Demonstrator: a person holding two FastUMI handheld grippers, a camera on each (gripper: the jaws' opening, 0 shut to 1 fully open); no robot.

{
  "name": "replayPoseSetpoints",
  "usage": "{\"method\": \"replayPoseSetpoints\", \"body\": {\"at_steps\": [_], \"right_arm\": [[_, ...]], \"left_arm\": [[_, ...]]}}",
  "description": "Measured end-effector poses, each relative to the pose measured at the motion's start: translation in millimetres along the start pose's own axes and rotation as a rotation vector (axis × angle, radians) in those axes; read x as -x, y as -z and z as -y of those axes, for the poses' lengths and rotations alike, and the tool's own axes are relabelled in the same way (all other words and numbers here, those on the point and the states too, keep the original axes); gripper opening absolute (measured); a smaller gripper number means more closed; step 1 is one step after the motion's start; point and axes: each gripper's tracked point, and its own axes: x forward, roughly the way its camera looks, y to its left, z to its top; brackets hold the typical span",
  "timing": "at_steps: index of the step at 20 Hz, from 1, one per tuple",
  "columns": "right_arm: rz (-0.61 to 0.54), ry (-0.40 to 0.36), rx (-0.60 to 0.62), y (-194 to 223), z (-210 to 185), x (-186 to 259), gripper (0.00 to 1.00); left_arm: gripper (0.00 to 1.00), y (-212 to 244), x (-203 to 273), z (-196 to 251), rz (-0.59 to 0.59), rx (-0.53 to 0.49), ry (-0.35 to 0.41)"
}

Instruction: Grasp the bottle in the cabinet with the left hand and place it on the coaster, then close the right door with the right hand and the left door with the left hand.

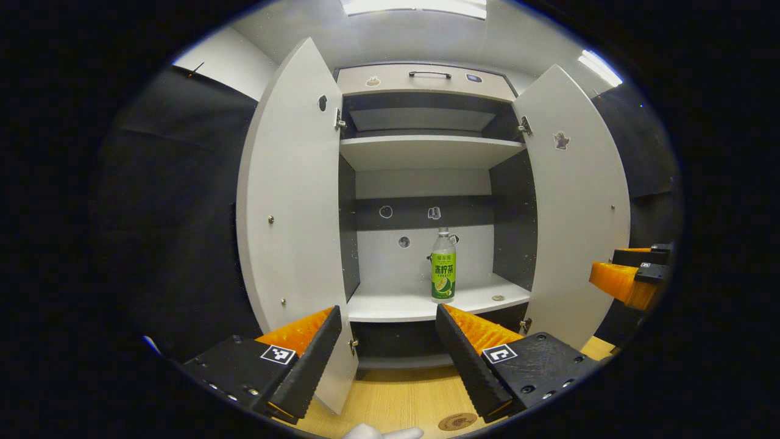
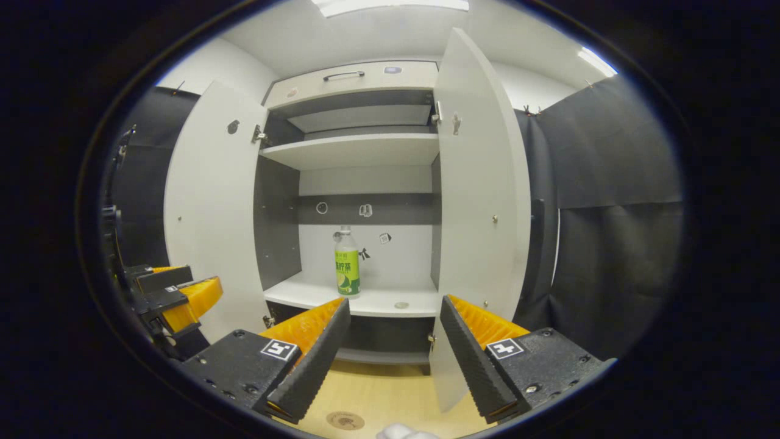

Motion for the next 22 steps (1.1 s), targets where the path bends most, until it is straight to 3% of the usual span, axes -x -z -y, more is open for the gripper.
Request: {"method": "replayPoseSetpoints", "body": {"at_steps": [11,16,22], "right_arm": [[-0.065,0.034,0.041,2,-4,-10,0.98],[-0.104,0.057,0.071,6,0,-16,0.98],[-0.139,0.064,0.095,17,4,-22,0.98]], "left_arm": [[0.95,-24,-164,66,0.098,0.028,0.111],[0.95,-19,-240,95,0.1,0.055,0.11],[0.95,18,-306,120,0.05,0.028,0.082]]}}
